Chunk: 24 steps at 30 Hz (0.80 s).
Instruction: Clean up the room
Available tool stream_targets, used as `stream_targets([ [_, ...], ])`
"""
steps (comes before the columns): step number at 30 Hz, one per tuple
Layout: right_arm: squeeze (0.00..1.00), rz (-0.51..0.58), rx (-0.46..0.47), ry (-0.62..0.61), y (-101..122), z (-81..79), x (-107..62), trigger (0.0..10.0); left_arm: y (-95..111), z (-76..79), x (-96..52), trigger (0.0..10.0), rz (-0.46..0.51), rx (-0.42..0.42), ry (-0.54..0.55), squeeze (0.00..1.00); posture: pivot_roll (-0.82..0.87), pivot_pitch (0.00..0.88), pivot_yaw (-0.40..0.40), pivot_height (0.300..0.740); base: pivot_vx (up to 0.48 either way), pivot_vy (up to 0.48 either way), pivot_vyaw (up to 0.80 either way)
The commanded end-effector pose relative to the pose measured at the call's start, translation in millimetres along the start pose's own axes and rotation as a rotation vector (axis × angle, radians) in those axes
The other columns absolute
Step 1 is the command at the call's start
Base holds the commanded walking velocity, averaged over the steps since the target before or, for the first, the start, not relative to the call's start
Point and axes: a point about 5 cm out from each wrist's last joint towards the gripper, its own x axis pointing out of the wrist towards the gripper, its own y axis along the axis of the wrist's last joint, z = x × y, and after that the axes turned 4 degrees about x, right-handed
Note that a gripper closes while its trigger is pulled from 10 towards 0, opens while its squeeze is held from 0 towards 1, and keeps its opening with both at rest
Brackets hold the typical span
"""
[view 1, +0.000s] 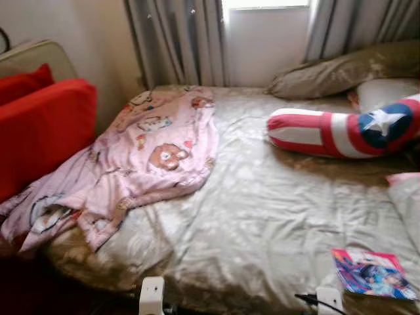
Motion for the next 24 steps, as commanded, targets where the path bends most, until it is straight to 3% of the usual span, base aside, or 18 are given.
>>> stream_targets([
  [1,0.00,0.004,-0.003,0.016,3.7,-8.2,1.6,10.0,-5.1,-3.3,-1.1,10.0,-0.025,0.001,0.009,0.00,-0.01,0.000,0.060,0.740,0.000,0.311,0.00],
  [24,0.00,-0.001,0.003,0.009,0.6,-5.5,0.7,10.0,-6.2,-5.3,-1.6,10.0,-0.029,0.011,0.008,0.00,-0.01,0.000,0.065,0.740,0.000,0.315,0.00],
])
